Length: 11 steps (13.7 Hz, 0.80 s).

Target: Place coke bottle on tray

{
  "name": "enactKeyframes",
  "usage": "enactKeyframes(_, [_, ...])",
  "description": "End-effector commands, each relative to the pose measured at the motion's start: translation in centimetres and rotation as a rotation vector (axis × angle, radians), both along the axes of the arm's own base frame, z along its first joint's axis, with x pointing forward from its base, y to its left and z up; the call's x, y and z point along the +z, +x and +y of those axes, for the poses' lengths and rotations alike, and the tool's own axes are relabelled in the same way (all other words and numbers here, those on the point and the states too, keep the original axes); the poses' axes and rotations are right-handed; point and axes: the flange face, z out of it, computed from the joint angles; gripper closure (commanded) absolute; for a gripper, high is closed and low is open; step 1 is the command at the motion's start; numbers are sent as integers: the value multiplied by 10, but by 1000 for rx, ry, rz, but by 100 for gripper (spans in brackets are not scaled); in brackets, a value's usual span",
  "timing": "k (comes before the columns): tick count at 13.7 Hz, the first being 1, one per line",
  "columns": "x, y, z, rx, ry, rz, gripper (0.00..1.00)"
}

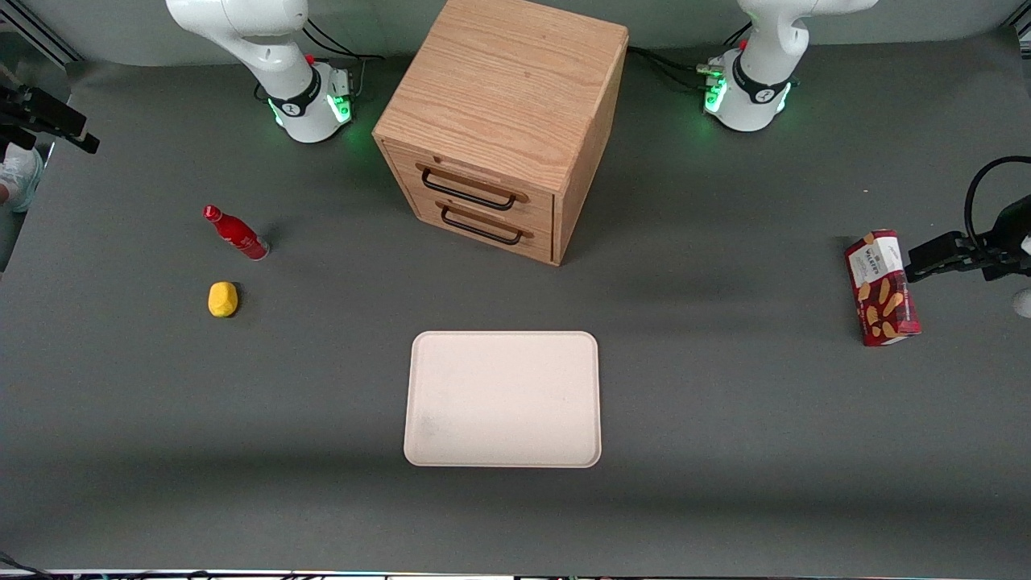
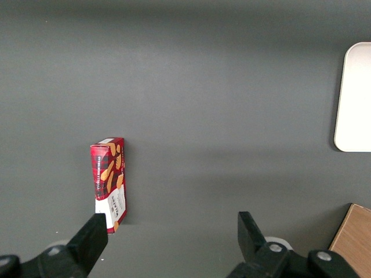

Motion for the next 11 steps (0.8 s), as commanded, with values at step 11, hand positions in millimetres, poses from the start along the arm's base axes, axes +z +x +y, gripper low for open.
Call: enactKeyframes(11, [-34,-56,-3,1,-24,25,1])
